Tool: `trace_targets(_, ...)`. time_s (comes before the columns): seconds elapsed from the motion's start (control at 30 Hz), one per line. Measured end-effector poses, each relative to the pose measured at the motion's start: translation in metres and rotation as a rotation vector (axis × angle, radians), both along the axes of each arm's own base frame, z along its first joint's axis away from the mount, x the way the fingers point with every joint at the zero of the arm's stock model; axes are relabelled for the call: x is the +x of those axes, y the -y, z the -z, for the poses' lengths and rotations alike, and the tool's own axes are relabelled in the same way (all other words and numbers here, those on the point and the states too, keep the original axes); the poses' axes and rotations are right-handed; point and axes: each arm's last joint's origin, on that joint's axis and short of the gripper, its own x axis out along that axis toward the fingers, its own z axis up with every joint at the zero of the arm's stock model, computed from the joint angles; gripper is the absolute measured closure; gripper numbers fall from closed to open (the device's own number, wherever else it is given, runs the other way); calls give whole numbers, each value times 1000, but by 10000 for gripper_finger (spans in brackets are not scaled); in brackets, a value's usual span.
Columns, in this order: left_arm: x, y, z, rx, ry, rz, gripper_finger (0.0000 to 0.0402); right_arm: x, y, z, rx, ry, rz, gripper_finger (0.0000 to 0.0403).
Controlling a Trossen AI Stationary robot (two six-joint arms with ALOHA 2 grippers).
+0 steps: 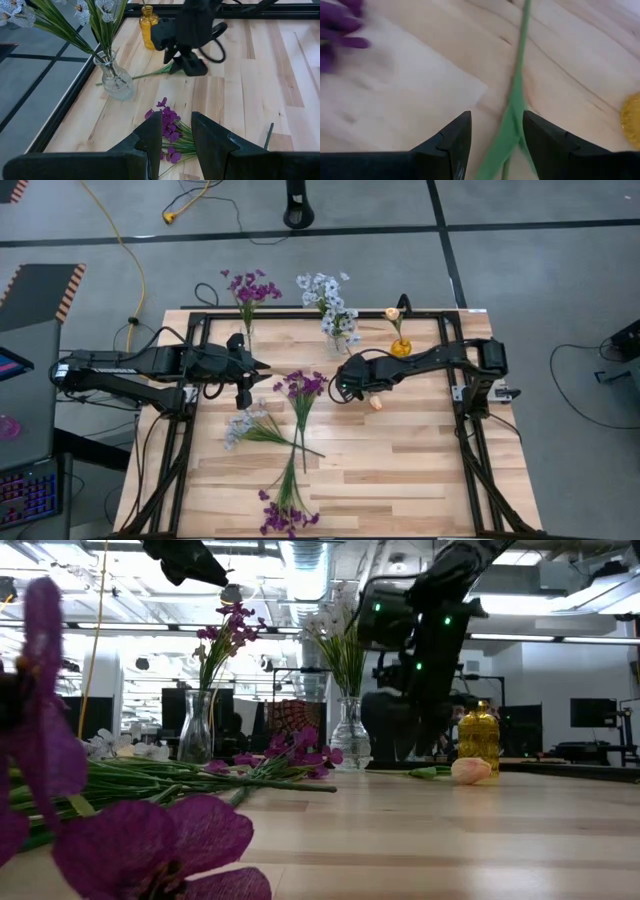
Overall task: Sort flowers into vase by color
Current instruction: Put the bottom yellow tulip into the yellow vase
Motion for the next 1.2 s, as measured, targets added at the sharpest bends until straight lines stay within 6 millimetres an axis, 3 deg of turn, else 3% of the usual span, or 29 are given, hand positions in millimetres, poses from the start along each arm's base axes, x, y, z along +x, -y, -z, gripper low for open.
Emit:
trace_targets(0.53,0,0,0,0,-3,0,308,-4,27,8,56,-18,71,201)
trace_targets(0.97,0,0,0,-1,-4,0,308,-7,26,10,125,-42,65,264)
trace_targets(1.2,0,0,0,-1,-3,0,308,-7,25,10,160,-47,59,269)
